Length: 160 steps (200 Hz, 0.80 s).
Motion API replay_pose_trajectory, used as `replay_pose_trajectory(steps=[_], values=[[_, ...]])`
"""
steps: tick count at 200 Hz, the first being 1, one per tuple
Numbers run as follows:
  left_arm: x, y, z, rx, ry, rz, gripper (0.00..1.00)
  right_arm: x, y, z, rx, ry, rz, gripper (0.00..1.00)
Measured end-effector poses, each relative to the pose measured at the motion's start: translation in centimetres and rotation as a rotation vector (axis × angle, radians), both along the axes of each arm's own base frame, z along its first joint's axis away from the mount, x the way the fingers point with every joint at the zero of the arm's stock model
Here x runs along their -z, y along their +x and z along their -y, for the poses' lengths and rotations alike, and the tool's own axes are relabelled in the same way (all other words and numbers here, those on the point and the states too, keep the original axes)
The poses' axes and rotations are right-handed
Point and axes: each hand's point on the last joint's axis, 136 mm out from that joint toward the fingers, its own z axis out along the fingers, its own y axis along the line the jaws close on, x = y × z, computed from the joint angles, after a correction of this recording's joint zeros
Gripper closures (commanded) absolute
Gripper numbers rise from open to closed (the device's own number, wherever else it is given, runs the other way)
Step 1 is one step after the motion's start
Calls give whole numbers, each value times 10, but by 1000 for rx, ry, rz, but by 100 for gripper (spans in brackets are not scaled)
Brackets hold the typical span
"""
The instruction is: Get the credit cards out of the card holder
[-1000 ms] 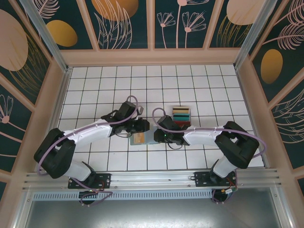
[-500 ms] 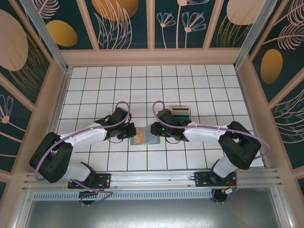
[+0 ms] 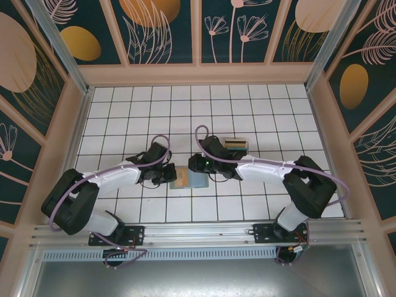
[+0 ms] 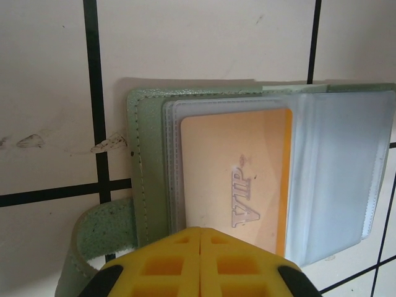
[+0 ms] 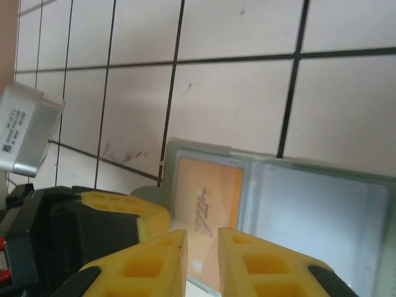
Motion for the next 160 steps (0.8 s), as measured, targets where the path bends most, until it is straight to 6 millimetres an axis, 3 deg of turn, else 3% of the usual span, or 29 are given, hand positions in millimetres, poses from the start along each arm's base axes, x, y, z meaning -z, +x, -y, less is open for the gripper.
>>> replay_pose_trajectory(steps=[48,160], values=[[2,-1,-1,-2,5,-4,92,31,-14,-7,-64,-17,-103,79],[8,-5,0,7,-3,-28,94,48,-24,-14,-108,-19,-181,79]])
